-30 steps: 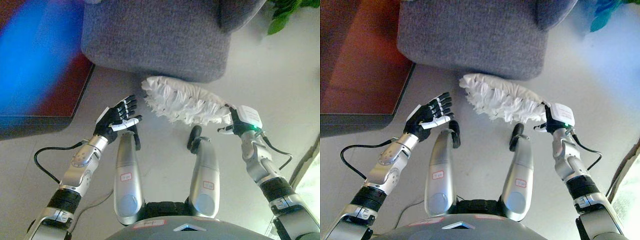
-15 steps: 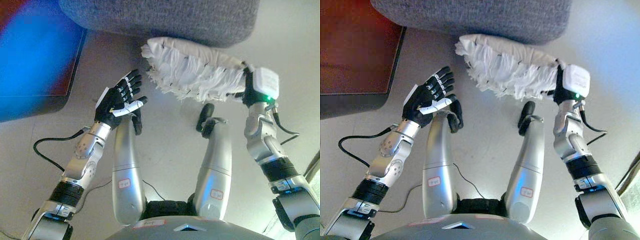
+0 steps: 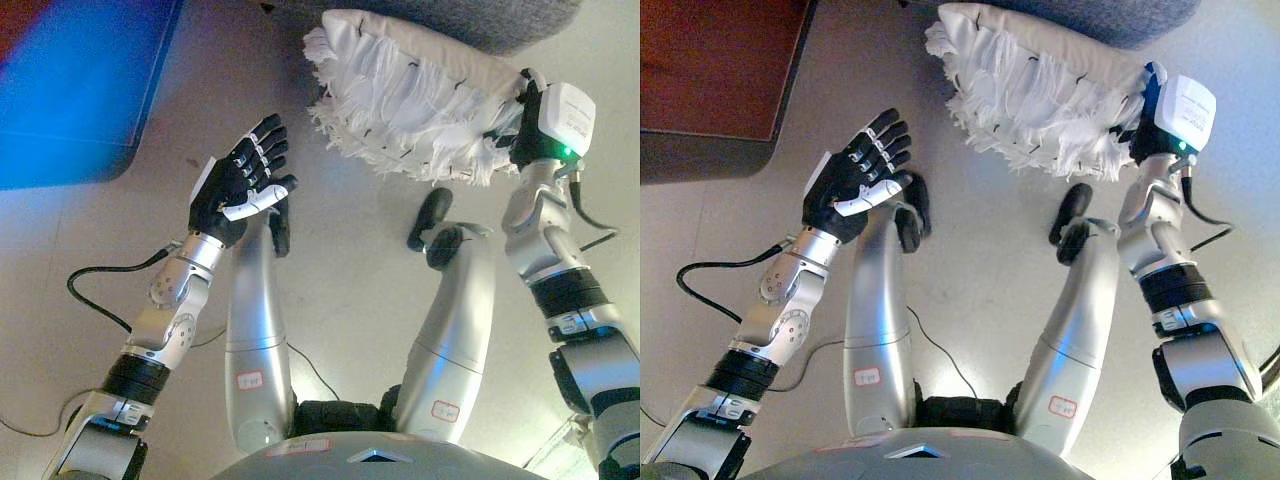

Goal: Pick up the pillow and put it on the sofa.

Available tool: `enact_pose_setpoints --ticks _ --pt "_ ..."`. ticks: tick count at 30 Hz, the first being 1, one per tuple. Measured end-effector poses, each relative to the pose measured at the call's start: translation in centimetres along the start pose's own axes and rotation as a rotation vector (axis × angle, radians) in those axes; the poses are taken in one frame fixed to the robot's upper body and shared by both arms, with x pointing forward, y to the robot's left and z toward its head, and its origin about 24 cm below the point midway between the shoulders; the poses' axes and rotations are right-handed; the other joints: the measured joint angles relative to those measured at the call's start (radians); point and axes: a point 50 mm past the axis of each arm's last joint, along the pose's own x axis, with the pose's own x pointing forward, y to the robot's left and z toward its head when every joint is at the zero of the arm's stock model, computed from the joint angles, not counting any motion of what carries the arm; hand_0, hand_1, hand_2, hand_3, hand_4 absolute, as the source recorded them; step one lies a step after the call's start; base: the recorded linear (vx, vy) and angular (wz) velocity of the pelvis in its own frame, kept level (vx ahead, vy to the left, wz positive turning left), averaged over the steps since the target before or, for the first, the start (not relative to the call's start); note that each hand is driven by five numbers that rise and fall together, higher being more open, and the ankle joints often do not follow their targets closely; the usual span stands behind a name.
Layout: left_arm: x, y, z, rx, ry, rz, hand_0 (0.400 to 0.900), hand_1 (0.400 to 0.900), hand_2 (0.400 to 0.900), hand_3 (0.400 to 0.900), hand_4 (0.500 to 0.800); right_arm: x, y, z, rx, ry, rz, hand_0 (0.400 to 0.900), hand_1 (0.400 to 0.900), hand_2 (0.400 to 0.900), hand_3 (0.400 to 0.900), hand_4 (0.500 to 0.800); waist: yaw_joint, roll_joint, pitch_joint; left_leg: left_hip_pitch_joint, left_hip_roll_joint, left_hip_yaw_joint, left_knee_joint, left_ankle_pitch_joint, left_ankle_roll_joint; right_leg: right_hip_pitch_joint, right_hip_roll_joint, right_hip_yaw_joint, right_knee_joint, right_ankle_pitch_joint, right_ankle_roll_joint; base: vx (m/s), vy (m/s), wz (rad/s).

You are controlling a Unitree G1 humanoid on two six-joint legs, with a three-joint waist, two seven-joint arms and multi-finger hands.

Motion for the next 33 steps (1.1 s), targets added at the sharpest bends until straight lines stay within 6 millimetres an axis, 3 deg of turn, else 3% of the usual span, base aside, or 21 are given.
enact_pose_setpoints --ticks 1,2,8,10,20,27,33 --pt "0.1 -0.1 0.0 0.000 0.000 -0.006 0.900 0.900 0.900 0.900 0.800 0.1 -0.2 -0.4 -0.007 0.013 0.021 0.900 0.900 0.900 0.900 0.800 -0.002 -0.001 0.000 -0.010 0.000 0.009 0.000 0.004 0.007 0.001 -0.001 0.014 0.094 -0.051 -0.024 0.04 -0.044 0.09" --pt "0.2 -0.2 0.2 0.000 -0.007 -0.010 0.900 0.900 0.900 0.900 0.800 0.2 -0.5 -0.7 -0.007 0.028 0.046 0.900 0.900 0.900 0.900 0.800 0.001 0.000 0.000 -0.021 0.000 0.012 -0.007 0.004 0.006 0.023 0.002 0.013 0.147 -0.122 0.014 0.05 -0.051 0.09" --pt "-0.6 -0.2 -0.6 -0.012 0.038 -0.010 0.900 0.900 0.900 0.900 0.800 0.4 -0.7 -0.9 -0.002 0.032 0.144 0.900 0.900 0.900 0.900 0.800 0.004 -0.005 0.000 -0.031 -0.003 -0.011 -0.032 0.013 0.011 0.033 -0.002 -0.016 0.132 -0.134 0.002 0.05 -0.047 0.03" --pt "-0.7 -0.2 -0.7 -0.017 0.040 -0.011 0.900 0.900 0.900 0.900 0.800 0.3 -0.4 -0.9 0.005 0.036 0.155 0.400 0.400 0.400 0.400 0.500 0.002 -0.005 0.001 -0.025 -0.001 -0.012 -0.031 0.026 0.019 0.044 0.000 -0.020 0.130 -0.133 0.002 0.06 -0.046 0.00" --pt "-0.3 -0.5 -0.2 -0.020 0.016 -0.023 0.900 0.900 0.900 0.900 0.800 -0.6 0.9 -1.3 0.021 0.047 0.185 0.400 0.400 0.400 0.400 0.500 0.006 -0.007 0.001 0.017 0.001 -0.012 -0.024 0.032 0.011 0.099 0.000 -0.033 0.123 -0.146 0.005 0.06 -0.026 0.00" --pt "-1.1 -0.5 -1.0 -0.034 0.056 -0.005 0.900 0.900 0.900 0.900 0.800 -2.4 3.7 -1.2 0.063 0.053 0.227 0.400 0.400 0.400 0.400 0.500 0.002 -0.008 0.001 0.025 0.001 -0.013 -0.037 0.036 0.019 0.109 0.000 -0.038 0.111 -0.145 0.004 0.01 -0.008 0.01" --pt "-1.0 -0.9 -1.4 -0.064 0.053 0.028 0.900 0.900 0.900 0.900 0.800 -3.0 4.3 -0.7 0.087 0.055 0.165 0.400 0.400 0.400 0.400 0.500 0.002 -0.010 0.002 0.081 -0.001 0.001 -0.115 0.054 0.020 0.168 0.003 -0.055 0.032 -0.129 0.008 0.00 0.000 0.00"
